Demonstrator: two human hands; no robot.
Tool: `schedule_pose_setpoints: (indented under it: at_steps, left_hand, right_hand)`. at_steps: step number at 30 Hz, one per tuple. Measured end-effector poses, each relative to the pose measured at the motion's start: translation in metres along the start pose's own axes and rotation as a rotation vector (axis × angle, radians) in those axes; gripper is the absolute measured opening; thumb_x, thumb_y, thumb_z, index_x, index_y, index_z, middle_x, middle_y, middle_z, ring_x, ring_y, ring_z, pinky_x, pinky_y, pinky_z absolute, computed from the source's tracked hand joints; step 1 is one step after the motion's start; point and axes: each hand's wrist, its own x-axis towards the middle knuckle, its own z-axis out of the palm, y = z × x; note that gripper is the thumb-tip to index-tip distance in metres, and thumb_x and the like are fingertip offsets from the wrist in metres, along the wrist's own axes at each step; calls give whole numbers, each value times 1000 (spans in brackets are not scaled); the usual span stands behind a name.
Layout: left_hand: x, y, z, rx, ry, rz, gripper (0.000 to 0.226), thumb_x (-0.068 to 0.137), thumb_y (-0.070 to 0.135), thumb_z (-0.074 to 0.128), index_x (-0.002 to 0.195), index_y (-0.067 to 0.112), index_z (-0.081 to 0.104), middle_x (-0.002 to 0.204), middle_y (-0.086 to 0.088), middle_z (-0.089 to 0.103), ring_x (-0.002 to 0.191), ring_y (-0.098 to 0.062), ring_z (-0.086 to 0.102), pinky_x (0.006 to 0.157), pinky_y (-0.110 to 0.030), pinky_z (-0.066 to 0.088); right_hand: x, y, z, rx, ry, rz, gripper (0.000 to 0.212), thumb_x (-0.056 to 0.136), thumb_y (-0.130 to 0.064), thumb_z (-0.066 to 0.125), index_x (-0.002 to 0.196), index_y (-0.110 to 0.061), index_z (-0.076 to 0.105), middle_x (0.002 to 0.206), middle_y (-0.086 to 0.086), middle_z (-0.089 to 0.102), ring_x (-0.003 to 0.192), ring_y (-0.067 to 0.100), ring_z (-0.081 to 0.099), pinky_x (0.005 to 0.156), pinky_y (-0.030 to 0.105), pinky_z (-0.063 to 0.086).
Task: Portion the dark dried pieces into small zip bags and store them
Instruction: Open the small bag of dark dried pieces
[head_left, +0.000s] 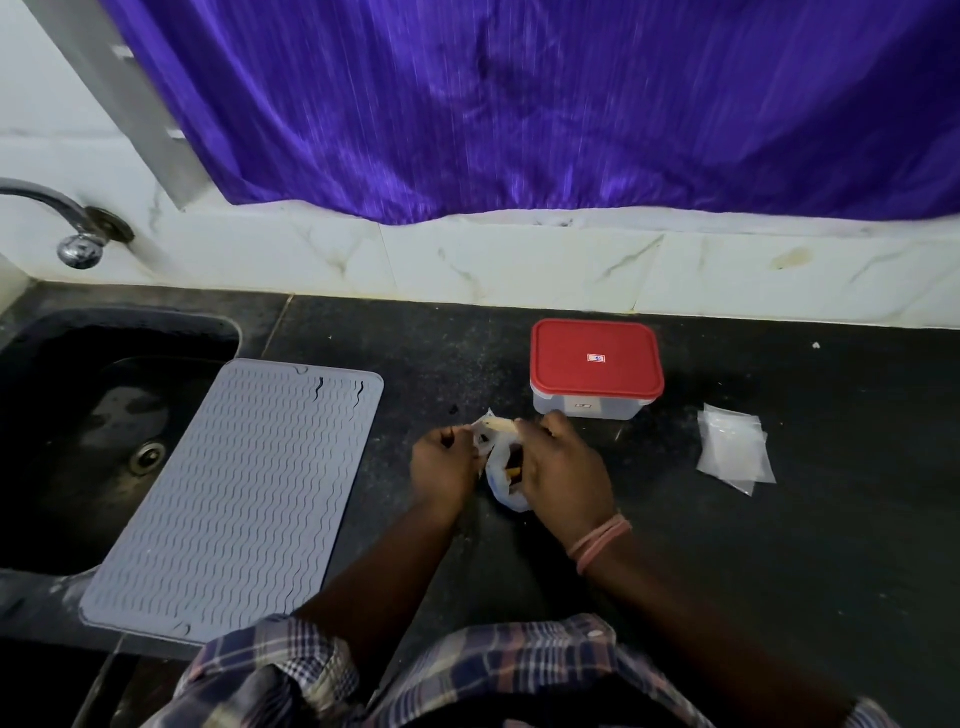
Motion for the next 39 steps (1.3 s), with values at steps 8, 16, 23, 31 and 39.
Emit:
schedule_pose_setpoints:
  at_steps: [8,16,23,31,39]
  left_hand:
    - [5,2,-6,-63,105,-41,22,100,24,59,92,8,73,80,-11,75,72,-23,71,71,-37,57]
    - [5,5,-6,-23,159,-16,17,99,24,59,100,12,71,97,-7,74,88,-22,71,85,-41,59]
    - [7,3,-18,-62,232,-54,14,99,20,55,96,16,69,98,-7,72,87,-19,67,72,-32,53]
    - [15,0,-23,-68,250,-101,18,100,22,55,85,27,63,97,-3,71,91,-20,69,87,-40,58]
    - [24,3,-31,22,316,-132,10,97,33,60,91,26,58,94,-1,66,92,-21,66,95,-46,55]
  right_hand:
    - [-15,26,3,187,103,481,15,85,-20,66,75,-11,70,77,5,65,72,22,63,66,35,50]
    - [-13,18,26,111,-126,496,22,94,-20,55,103,-13,74,101,10,70,96,28,67,81,35,51]
    - [7,5,32,206,-145,530,25,97,-20,51,118,-19,65,110,7,72,105,30,67,88,39,53]
    - [15,0,29,116,-168,469,13,95,-24,53,99,-18,65,95,4,71,93,25,67,81,37,55]
    - [23,1,10,163,27,466,16,90,-31,57,89,-19,67,82,4,71,78,24,67,69,40,57]
